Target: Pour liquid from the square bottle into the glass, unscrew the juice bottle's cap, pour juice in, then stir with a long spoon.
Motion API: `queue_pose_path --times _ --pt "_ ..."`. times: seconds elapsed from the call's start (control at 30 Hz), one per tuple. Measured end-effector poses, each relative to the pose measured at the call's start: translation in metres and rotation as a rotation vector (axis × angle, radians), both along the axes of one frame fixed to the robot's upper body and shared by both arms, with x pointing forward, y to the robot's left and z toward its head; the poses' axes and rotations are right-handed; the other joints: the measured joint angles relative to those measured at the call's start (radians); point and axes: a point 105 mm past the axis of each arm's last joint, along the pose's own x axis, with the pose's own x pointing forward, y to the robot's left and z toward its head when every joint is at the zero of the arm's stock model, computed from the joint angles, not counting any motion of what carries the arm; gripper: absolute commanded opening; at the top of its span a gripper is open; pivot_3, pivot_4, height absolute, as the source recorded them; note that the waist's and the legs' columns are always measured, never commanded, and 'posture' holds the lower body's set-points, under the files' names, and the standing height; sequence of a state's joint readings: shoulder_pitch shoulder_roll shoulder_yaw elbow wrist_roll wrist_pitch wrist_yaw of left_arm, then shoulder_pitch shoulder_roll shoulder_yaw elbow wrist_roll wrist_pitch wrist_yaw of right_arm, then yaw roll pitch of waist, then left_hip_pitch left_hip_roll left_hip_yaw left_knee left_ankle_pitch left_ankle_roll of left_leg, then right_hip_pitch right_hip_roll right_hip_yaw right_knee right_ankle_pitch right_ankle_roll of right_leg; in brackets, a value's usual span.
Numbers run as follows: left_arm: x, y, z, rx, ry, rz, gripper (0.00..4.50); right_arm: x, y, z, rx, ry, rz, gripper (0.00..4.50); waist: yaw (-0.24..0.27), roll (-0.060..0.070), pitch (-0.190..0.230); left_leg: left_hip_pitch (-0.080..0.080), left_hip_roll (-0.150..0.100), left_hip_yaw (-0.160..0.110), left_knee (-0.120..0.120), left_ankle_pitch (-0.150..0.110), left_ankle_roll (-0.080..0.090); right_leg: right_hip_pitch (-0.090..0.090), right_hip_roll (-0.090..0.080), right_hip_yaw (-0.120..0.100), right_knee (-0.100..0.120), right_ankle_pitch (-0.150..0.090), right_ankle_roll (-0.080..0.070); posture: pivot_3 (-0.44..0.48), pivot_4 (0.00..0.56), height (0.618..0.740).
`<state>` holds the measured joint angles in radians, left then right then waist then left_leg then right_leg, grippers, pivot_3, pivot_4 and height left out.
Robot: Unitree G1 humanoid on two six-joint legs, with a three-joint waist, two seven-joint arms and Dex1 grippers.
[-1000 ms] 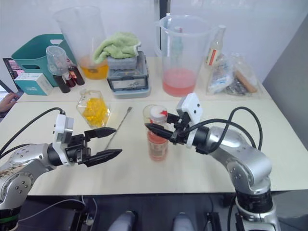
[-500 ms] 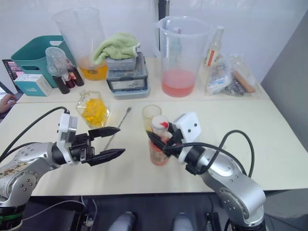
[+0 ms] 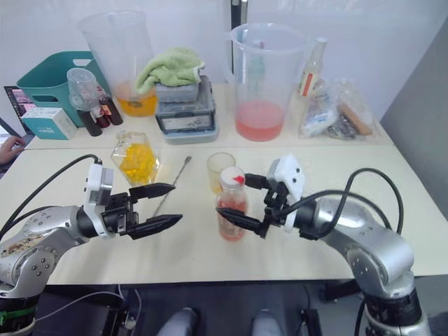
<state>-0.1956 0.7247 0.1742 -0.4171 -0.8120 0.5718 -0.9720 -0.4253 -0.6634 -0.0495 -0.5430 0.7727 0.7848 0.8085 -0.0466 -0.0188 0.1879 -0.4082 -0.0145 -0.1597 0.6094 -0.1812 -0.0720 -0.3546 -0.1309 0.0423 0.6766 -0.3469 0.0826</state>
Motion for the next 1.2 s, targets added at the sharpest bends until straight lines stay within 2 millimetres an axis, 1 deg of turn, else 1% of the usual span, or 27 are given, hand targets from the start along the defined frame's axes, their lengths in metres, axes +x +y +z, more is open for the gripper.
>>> queue_pose_path --times 0.13,0.2,0.37,0.4,0.5,0.53,0.67,0.7,0.83,0.97,1.2 --pt "-0.001 0.001 -0.001 0.000 0.002 0.004 4.50 0.007 0.000 0.006 -0.030 -0.010 0.169 4.47 0.000 0.000 0.000 0.000 0.000 0.000 0.000 0.000 0.000 0.000 0.000 0.000 -0.001 0.000 0.000 0.000 0.150 0.740" --pt "-0.001 0.001 -0.001 0.001 0.003 0.005 4.50 0.014 0.000 0.004 -0.038 -0.006 0.210 4.47 0.000 0.000 0.000 -0.001 0.000 0.000 0.000 0.000 0.000 0.000 0.000 0.000 -0.001 0.000 0.000 0.000 0.150 0.740" --pt "-0.004 0.006 -0.003 0.015 0.010 0.023 4.50 0.024 0.002 0.001 -0.058 -0.001 0.302 4.47 0.000 0.000 0.000 -0.001 0.000 0.000 0.000 0.000 0.000 0.000 0.000 0.000 -0.002 0.000 0.000 0.000 0.150 0.740" --pt "-0.004 0.006 -0.003 0.016 0.009 0.024 4.50 0.026 0.001 0.000 -0.061 -0.003 0.308 4.23 0.000 0.000 0.000 -0.001 0.000 0.000 0.000 0.000 0.000 0.000 0.000 0.000 -0.002 0.000 0.000 0.000 0.150 0.740" --pt "-0.006 0.009 -0.003 0.020 0.003 0.035 4.50 0.027 0.002 -0.002 -0.044 -0.001 0.335 3.34 0.000 0.000 0.000 -0.001 0.000 0.000 0.000 0.000 0.000 0.000 0.000 0.000 -0.002 0.000 0.000 0.000 0.150 0.740" --pt "-0.007 0.010 -0.003 0.024 0.004 0.038 4.50 0.027 0.003 -0.001 -0.038 -0.005 0.345 2.95 0.000 0.000 0.000 -0.002 0.000 0.000 0.000 0.000 0.000 0.000 0.000 0.000 -0.002 0.000 0.000 0.000 0.150 0.740" --pt "-0.010 0.010 -0.006 0.026 0.015 0.040 4.50 0.026 0.005 -0.001 -0.035 -0.010 0.353 1.65 0.001 0.000 0.000 -0.002 0.000 0.000 0.000 0.000 0.000 0.000 0.000 0.000 -0.002 0.000 0.000 0.000 0.150 0.740" --pt "-0.010 0.010 -0.006 0.025 0.015 0.041 4.50 0.026 0.005 -0.001 -0.034 -0.010 0.354 1.50 0.001 0.000 0.000 -0.002 0.000 0.000 0.000 0.000 0.000 0.000 0.000 -0.001 -0.002 0.000 0.000 0.000 0.150 0.740" --pt "-0.010 0.010 -0.005 0.022 0.012 0.039 4.50 0.026 0.006 -0.001 -0.029 -0.016 0.342 1.49 0.001 0.000 0.000 -0.002 0.000 0.000 0.000 0.000 0.000 0.000 0.000 0.000 -0.002 0.000 0.000 0.000 0.150 0.740" --pt "-0.009 0.009 -0.002 0.022 0.002 0.033 4.50 0.023 0.012 0.001 -0.027 -0.037 0.296 1.49 0.000 0.000 0.000 -0.002 0.000 0.000 0.000 0.000 0.000 -0.001 0.000 0.000 -0.001 0.000 0.000 0.000 0.150 0.740" --pt "-0.005 0.004 0.003 0.012 -0.017 0.016 4.50 0.013 0.026 0.026 0.042 -0.100 0.207 1.49 0.001 0.000 0.000 -0.002 0.000 -0.001 0.000 0.000 0.000 -0.001 0.000 -0.001 -0.001 0.000 0.000 0.000 0.150 0.740"
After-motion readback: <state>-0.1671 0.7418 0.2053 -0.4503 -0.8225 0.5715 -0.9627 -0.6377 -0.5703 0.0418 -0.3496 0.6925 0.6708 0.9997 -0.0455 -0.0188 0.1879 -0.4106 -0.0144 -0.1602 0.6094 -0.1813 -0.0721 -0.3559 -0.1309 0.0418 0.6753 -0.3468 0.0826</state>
